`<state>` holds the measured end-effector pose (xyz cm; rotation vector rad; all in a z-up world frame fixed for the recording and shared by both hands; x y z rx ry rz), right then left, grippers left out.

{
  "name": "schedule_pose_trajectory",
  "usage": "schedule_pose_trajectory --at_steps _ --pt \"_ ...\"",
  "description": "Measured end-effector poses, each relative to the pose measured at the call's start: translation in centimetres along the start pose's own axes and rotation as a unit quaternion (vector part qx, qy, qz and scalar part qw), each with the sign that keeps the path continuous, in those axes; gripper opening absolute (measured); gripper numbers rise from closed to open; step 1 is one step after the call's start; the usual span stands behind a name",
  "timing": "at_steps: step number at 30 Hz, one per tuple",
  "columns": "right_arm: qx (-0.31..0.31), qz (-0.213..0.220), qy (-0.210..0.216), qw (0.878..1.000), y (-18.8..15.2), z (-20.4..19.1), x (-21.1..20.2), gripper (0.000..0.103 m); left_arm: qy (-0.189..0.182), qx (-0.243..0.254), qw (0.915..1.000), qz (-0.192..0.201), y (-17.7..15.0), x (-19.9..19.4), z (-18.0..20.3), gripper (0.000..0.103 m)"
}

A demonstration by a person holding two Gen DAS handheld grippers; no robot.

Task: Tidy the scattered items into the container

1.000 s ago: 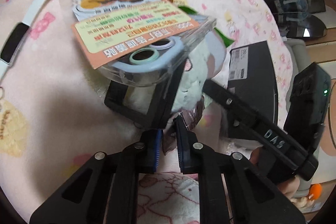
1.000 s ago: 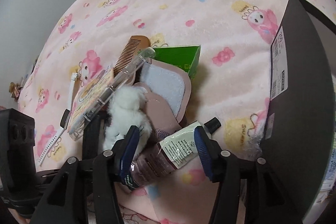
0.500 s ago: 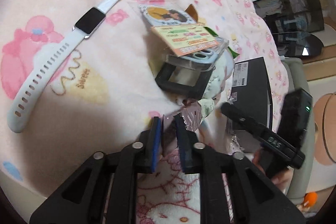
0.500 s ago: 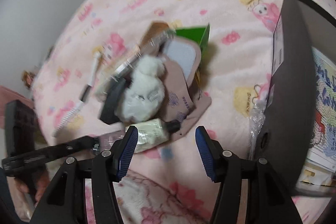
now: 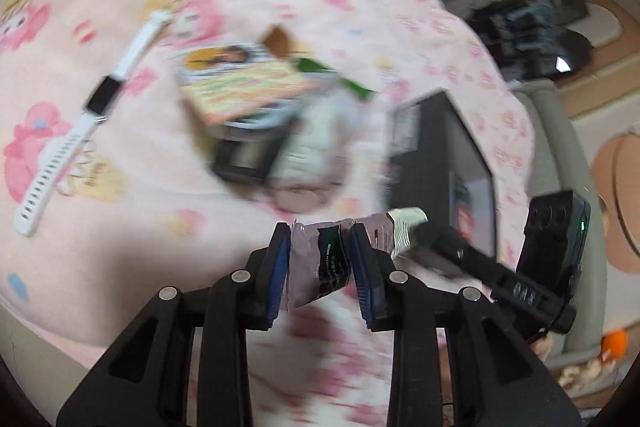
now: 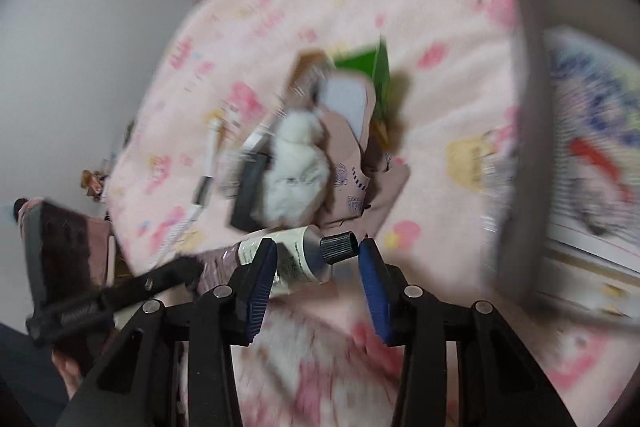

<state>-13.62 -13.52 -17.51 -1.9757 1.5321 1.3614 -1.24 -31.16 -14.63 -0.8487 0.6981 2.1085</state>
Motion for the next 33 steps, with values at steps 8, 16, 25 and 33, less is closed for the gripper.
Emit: schedule_pose_trajectory --at_steps 8,16,25,33 --pt "0.031 0.074 -0.073 0.994 -7.2 6.1 -11.4 0.038 -0.040 0.099 0.9915 -0.075 -3.5 6.6 11.6 0.029" --pt "0.140 0.091 -0.125 0.978 -13.4 16.7 -15.8 0.038 -0.043 0.111 0.9818 -0.147 -7.6 18.2 17.1 0.030" --pt "0.184 0.045 -0.103 0.976 -15.4 21.2 -13.0 0.038 0.044 0.136 0.9753 -0.168 -9.1 22.2 17.1 0.031" --pt "0.172 0.106 -0.096 0.975 -15.2 20.8 -15.8 0.038 0.061 0.118 0.9773 -0.165 -9.2 22.7 15.8 0.038"
Point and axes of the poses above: each gripper's, at about its wrist camera, not at the fingertips, and x roughly the way its jaws point, z to its right, y to its top, the point moved 2 cm from there along x, roughly the way its jaws point, and after that the axes turned 5 degrees about -z, right-handed, at the moved point
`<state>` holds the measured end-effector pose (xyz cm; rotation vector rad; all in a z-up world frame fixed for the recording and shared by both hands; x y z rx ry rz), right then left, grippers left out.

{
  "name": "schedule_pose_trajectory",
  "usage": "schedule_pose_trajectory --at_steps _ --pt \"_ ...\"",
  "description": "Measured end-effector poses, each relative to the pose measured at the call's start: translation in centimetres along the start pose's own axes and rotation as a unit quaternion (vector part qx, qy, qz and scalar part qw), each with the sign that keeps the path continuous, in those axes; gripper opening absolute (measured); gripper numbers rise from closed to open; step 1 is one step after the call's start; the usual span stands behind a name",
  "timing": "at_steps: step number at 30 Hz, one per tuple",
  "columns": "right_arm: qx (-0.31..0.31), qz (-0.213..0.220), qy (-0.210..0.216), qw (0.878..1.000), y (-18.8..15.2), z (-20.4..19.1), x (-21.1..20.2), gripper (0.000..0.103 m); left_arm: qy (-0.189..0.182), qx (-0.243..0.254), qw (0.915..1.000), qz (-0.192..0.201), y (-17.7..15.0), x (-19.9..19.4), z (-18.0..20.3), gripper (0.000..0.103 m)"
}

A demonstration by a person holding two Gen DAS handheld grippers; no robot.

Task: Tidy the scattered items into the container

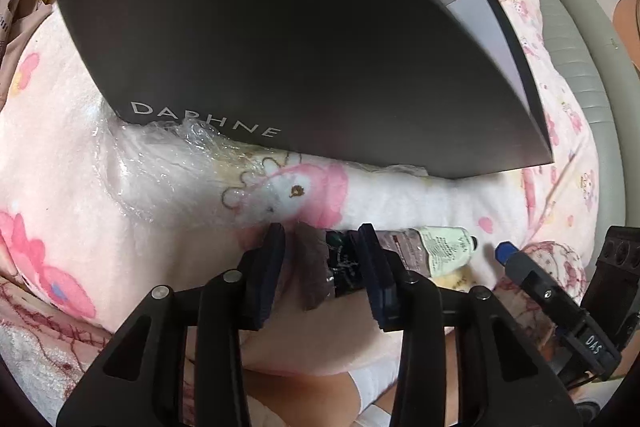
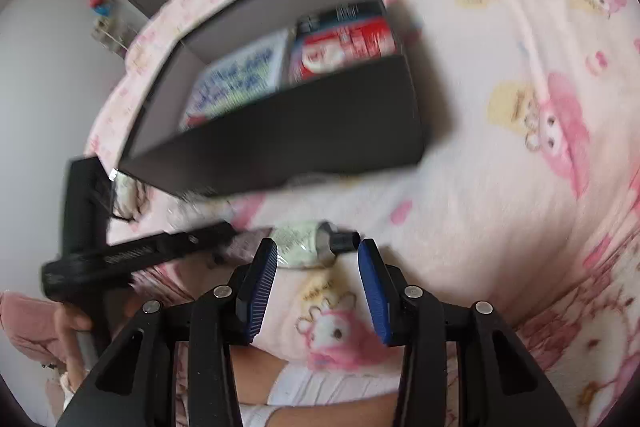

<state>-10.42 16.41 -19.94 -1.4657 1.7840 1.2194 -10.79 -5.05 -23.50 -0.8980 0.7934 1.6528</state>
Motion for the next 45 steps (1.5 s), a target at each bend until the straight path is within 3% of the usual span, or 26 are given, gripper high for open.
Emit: schedule_pose_trajectory --at_steps 4,7,11,16,19,22,25,27,30,34,38,41,45 --pt "0.007 -0.021 -0.003 1.000 0.7 0.1 2.3 0.039 -0.017 0.007 0.9998 -0.004 -0.1 0.0 0.3 0.038" --pt "-0.003 -0.030 -0.017 0.999 0.9 -0.1 2.9 0.040 -0.018 0.020 0.9995 0.014 -0.7 -1.1 0.5 0.043" --pt "-0.021 -0.011 0.038 0.999 0.8 -0.8 1.3 0.037 -0.036 -0.011 0.9992 0.014 -0.9 -1.6 -0.6 0.043" --pt "0.020 -0.050 0.005 0.999 0.6 0.8 3.5 0.038 0.006 0.006 1.0000 0.005 -1.1 -0.9 0.3 0.043" --pt "-0.003 -0.054 0.023 0.998 0.4 -0.1 3.0 0.038 -0.026 0.006 0.9995 0.016 -1.2 -1.5 0.2 0.044" --pt "-0.017 -0.025 0.056 0.998 0.6 -1.1 1.2 0.037 -0.050 -0.010 0.9982 0.030 -1.4 -2.4 -0.4 0.044" --pt "-0.006 -0.012 0.038 0.999 1.1 -0.7 0.9 0.038 -0.028 -0.028 0.9990 0.017 -0.9 -1.8 -1.0 0.044" --pt "0.011 -0.035 0.025 0.999 1.2 0.2 2.2 0.038 -0.021 -0.024 0.9995 0.008 -1.0 -1.3 -0.8 0.043" --pt "0.032 -0.061 0.045 0.997 1.0 0.7 3.6 0.038 -0.045 0.006 0.9990 0.005 -1.2 -1.4 0.1 0.047" --pt "0.002 -0.039 0.099 0.994 1.2 -0.8 2.3 0.037 -0.063 -0.007 0.9979 0.011 -1.2 -1.6 -0.3 0.047" --pt "0.039 -0.014 0.001 0.999 2.2 0.6 2.4 0.038 -0.043 -0.021 0.9989 0.003 -1.3 -1.2 -0.7 0.045" --pt "0.059 -0.037 0.002 0.998 2.9 1.4 3.5 0.038 -0.031 -0.003 0.9995 0.009 -1.8 -1.3 -0.1 0.045" --pt "0.034 -0.056 -0.004 0.998 3.0 0.3 5.2 0.041 -0.050 -0.001 0.9981 0.036 -1.7 -2.3 -0.2 0.049"
Point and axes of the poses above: each gripper's, at about its wrist camera, not at the fingertips, and x roughly the way its jaws point, z to its right, y to its top, the point moved 2 cm from there along x, roughly the way its jaws point, and after that the axes turned 5 degrees about -z, right-handed, at the moved point
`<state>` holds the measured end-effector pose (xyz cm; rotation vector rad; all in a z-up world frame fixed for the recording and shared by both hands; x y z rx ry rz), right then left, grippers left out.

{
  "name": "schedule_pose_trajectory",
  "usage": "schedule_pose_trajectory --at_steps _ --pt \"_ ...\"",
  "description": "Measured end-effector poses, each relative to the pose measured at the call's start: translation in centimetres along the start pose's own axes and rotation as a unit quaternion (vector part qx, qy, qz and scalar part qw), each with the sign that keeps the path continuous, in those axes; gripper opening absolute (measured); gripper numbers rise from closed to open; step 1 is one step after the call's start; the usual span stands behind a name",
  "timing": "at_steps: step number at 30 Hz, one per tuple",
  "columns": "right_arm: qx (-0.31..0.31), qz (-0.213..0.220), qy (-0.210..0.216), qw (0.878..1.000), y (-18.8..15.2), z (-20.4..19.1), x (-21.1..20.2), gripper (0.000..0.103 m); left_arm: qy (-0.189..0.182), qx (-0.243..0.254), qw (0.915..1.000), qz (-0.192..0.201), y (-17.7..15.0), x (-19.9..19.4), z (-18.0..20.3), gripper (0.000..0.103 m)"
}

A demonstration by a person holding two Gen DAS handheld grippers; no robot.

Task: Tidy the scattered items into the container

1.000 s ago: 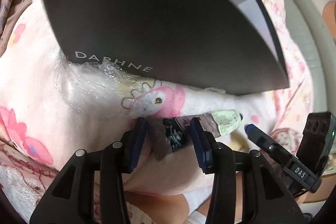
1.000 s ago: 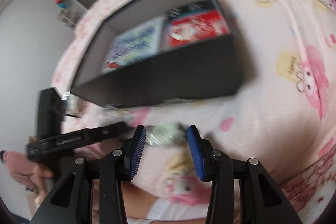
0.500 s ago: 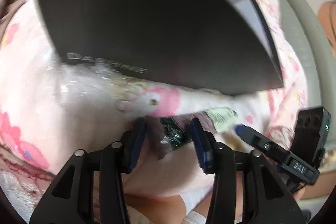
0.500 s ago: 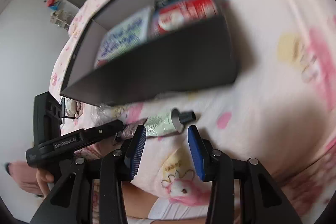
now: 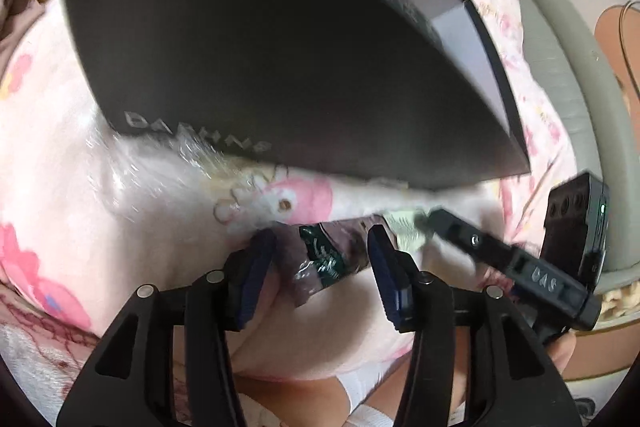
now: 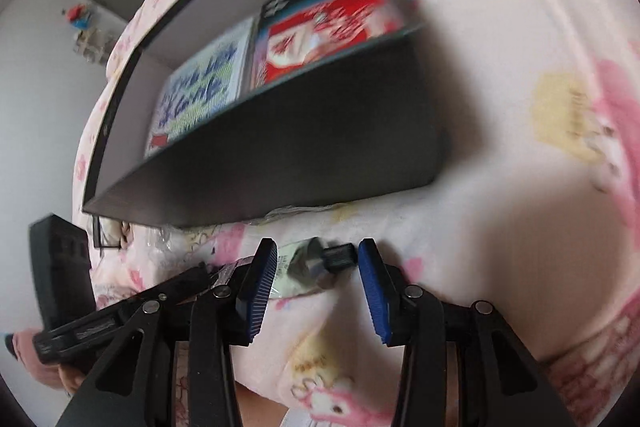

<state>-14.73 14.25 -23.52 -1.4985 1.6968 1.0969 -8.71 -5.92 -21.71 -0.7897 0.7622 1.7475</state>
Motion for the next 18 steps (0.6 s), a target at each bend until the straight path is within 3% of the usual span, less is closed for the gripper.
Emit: schedule_pose_trajectory --at_steps 4,7,11,14,18 --pt "-0.019 0.008 0.050 0.999 -0.8 -0.7 -1.7 0.038 -0.035 -0.020 0.9990 0.020 1.3 -1.8 -1.9 0.051" --pt "-0.022 -0.002 0.049 0.999 -1.6 -0.7 -1.9 0.038 -0.004 -0.034 0.9994 -0.008 2.1 -1.5 -4.1 0.050" --pt "-0.019 -0.012 0.026 0.999 -2.0 -0.7 -1.2 0.038 0.034 -0.011 0.9992 -0.019 2.1 -1.0 -3.6 0.054" --pt "-0.028 -0.019 0.025 0.999 -1.5 -1.5 -0.2 0.038 0.018 -0.009 0.9993 -0.031 2.4 -0.7 -3.7 0.051" --pt "-0.049 -0.005 0.034 0.998 -1.5 -2.4 -0.4 0.030 0.016 0.004 0.9998 -0.008 2.5 -2.1 -3.8 0.040"
Point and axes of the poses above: each gripper's, at about its wrist camera, not at the fingertips, and x roughly the way its jaws point, z to its right, y to its top, the point moved 2 cm from there along x, roughly the way its jaws point, and after that the axes turned 5 degrees about -z, right-handed, at the moved point
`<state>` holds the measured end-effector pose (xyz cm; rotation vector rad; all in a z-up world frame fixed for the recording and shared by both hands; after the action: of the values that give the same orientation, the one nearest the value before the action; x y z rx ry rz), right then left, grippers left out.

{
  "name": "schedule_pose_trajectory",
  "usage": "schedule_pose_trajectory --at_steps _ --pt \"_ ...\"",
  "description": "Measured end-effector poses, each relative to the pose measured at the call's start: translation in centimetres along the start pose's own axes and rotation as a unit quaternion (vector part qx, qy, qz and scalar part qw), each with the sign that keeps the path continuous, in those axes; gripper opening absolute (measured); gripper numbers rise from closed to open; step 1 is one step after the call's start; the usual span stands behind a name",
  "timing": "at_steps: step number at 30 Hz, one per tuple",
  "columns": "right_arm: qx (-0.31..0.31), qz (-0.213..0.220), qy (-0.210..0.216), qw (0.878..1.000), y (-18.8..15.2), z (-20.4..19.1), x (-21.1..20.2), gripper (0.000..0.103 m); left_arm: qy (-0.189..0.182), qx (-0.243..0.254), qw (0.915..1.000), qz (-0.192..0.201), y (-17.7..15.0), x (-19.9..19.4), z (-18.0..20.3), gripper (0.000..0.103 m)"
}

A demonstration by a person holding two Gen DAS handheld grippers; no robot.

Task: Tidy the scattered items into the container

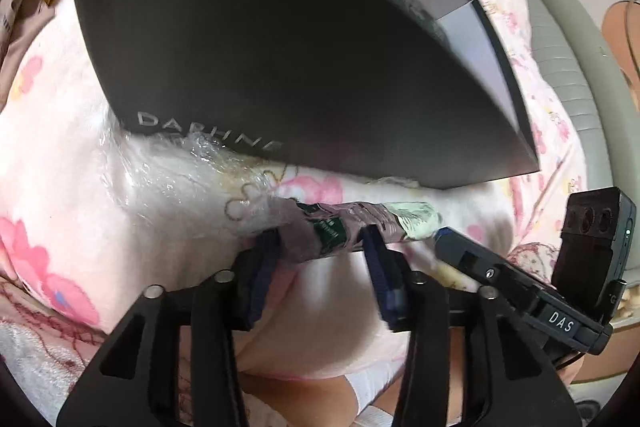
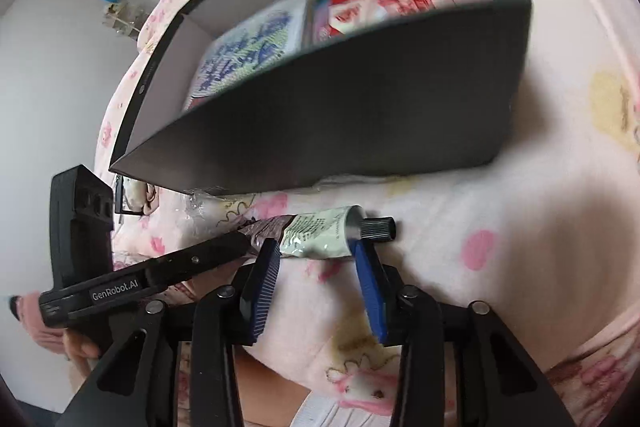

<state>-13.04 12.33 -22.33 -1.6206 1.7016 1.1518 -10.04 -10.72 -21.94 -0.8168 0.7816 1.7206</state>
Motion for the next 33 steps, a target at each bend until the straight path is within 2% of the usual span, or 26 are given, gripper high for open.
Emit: schedule_pose_trajectory --at_steps 2,4,6,7,9,11,12,15,17,19,22,27,29,33 --pt "-0.002 -0.006 0.009 1.000 -0.3 0.1 -0.3 0.030 0.002 -0.011 0.9999 -0.006 0.1 0.3 0.0 0.040" --pt "0.010 -0.002 -0.026 1.000 -0.2 1.0 -0.7 0.030 -0.009 -0.031 0.9993 -0.016 -0.1 0.0 -0.7 0.041" --pt "0.036 0.000 -0.028 0.999 -0.1 2.0 -1.4 0.030 -0.017 -0.043 0.9989 -0.011 0.0 -0.5 -1.4 0.041" --pt "0.048 0.006 -0.024 0.999 0.0 2.6 -1.8 0.030 -0.018 -0.046 0.9987 -0.009 -0.7 0.4 -0.5 0.041" --pt "0.057 0.023 -0.033 0.998 0.5 3.1 -2.5 0.030 -0.025 -0.058 0.9979 0.011 -1.0 -0.2 -0.4 0.041" --pt "0.066 0.019 -0.032 0.997 1.2 3.9 -2.4 0.030 -0.029 -0.057 0.9969 0.044 -0.8 -1.2 -0.6 0.042" --pt "0.071 0.014 -0.023 0.997 1.4 4.0 -2.0 0.030 -0.028 -0.060 0.9968 0.043 -0.6 -1.3 -0.8 0.043" --pt "0.070 0.001 -0.026 0.997 1.2 3.2 0.0 0.030 0.001 -0.074 0.9972 -0.009 -0.4 0.8 -1.6 0.043" --pt "0.061 -0.006 -0.027 0.998 1.1 2.8 0.6 0.031 0.008 -0.060 0.9981 -0.012 -0.4 0.8 -1.3 0.047" --pt "0.062 -0.003 -0.024 0.998 1.1 2.8 0.7 0.031 -0.004 -0.042 0.9988 -0.025 -0.5 0.9 -0.9 0.052" --pt "0.056 -0.006 -0.014 0.998 0.9 2.6 0.8 0.032 0.005 -0.029 0.9991 -0.030 -0.7 0.9 -0.7 0.052" --pt "0.037 0.005 -0.020 0.999 1.0 1.7 0.4 0.033 0.012 -0.002 0.9999 0.000 -1.4 -0.9 -0.3 0.048" --pt "0.040 0.014 -0.013 0.999 0.7 2.0 -0.9 0.033 0.001 0.010 0.9999 0.010 -1.7 -2.1 0.2 0.044" --pt "0.021 0.044 -0.006 0.999 0.0 1.1 -4.7 0.032 -0.015 0.042 0.9985 0.032 -2.7 -5.7 2.1 0.044"
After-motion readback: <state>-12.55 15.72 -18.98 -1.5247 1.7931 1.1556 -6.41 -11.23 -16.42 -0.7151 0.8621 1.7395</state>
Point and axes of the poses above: each gripper's, at about its wrist camera, not at the fingertips, and x roughly the way its jaws point, z to its right, y to its top, the point moved 2 cm from there along x, roughly the way its jaws point, and after that the axes turned 5 degrees about -z, right-handed, at the moved point
